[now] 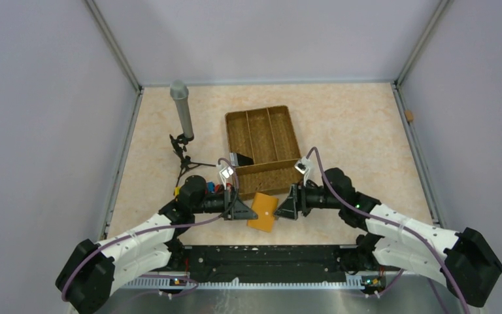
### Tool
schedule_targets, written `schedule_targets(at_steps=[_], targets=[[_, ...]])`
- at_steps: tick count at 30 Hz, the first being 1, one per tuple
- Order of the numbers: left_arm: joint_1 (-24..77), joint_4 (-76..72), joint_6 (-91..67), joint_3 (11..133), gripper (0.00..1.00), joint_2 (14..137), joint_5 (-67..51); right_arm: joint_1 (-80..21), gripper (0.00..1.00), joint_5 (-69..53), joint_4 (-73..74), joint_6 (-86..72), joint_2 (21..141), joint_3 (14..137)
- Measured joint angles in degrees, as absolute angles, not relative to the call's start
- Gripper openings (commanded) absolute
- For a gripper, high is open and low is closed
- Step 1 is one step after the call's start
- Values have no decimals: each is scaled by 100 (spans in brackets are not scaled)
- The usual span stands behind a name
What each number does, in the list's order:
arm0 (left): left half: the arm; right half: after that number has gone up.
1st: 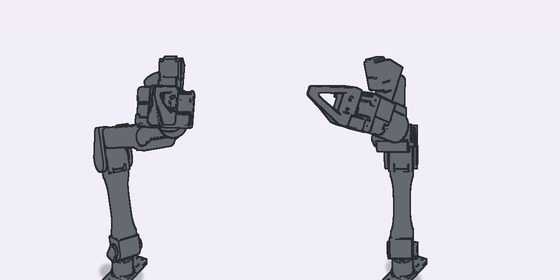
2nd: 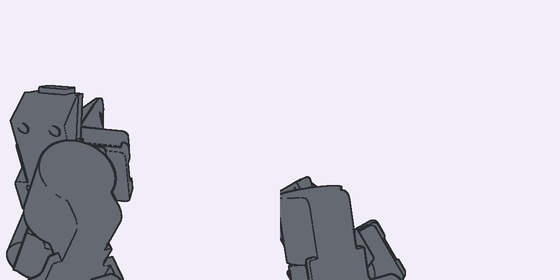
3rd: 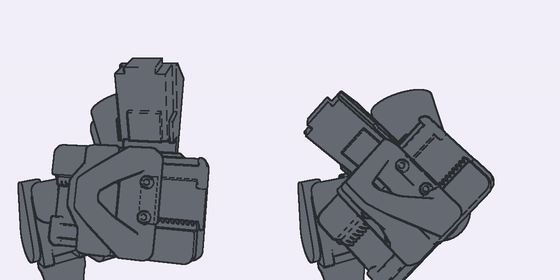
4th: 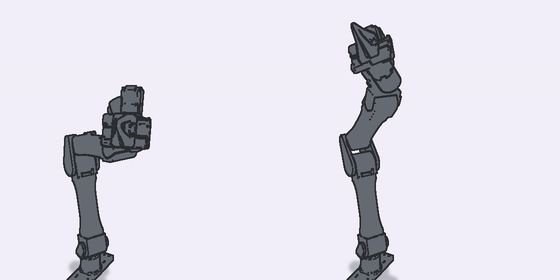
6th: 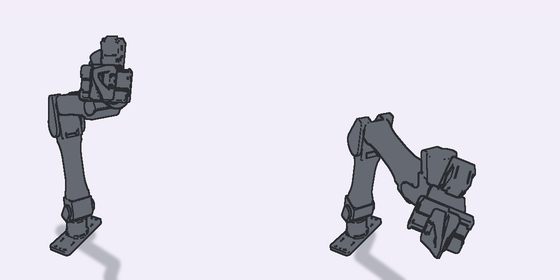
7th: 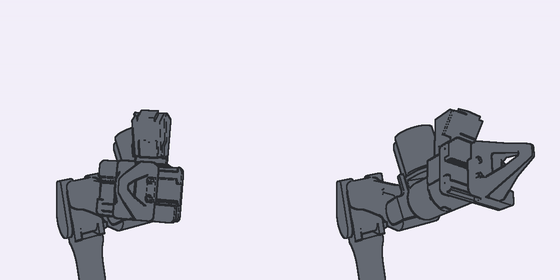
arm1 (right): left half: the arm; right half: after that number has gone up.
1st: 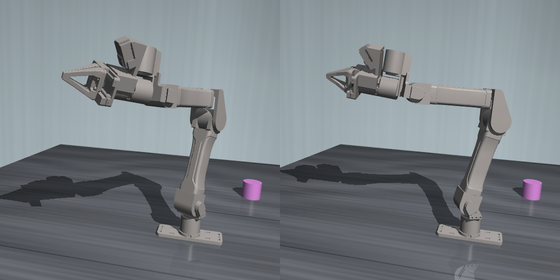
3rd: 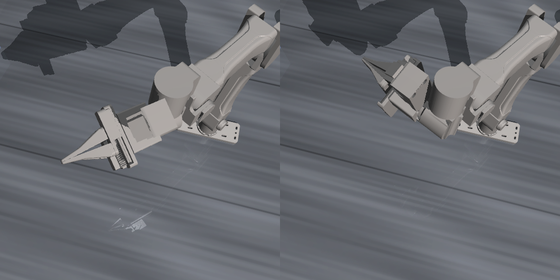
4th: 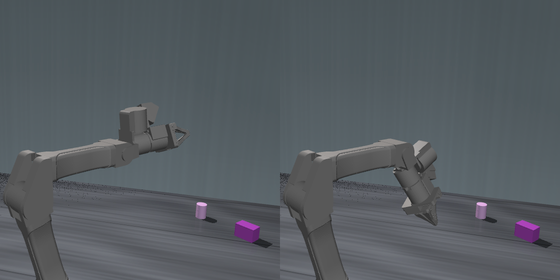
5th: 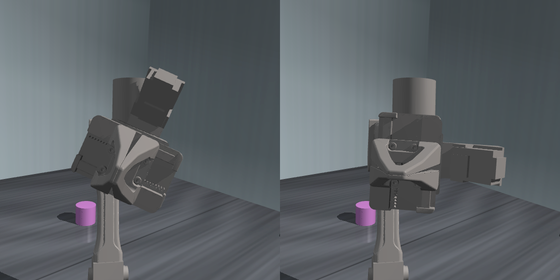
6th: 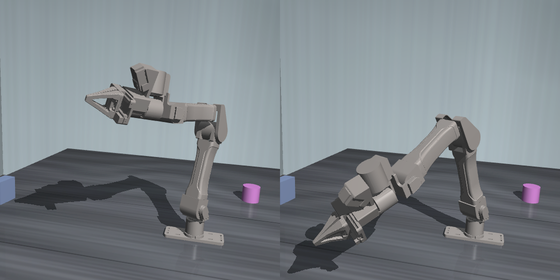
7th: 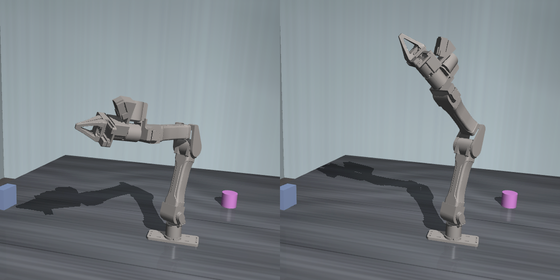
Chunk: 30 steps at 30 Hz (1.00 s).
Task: Put the credit cards into the card holder
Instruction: Close the card holder at the corner of the board.
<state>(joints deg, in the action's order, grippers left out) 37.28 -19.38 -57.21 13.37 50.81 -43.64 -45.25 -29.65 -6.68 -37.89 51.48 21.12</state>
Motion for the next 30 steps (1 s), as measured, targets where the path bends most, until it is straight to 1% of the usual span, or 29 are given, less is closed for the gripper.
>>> schedule_targets(at_steps=[2,9,19,23,30], targets=[[3728,-1973,-5723,1337,0,5081,-4429,-4523,62,-2965,-698,-3730,5304,2200],[3728,-1999,-5734,1337,0,5129,-4497,-4523,55,-3317,-893,-3712,5529,2261],[3695,-2062,-5876,1245,0,5129,-4351,-4525,51,-3940,-1070,-3903,5513,2152],[3616,-2134,-5983,1109,0,5129,-4278,-4534,48,-4084,-974,-3916,5511,2132],[3489,-2550,-6191,749,0,5142,-3972,-4606,47,-4160,-552,-3907,5319,2097]])
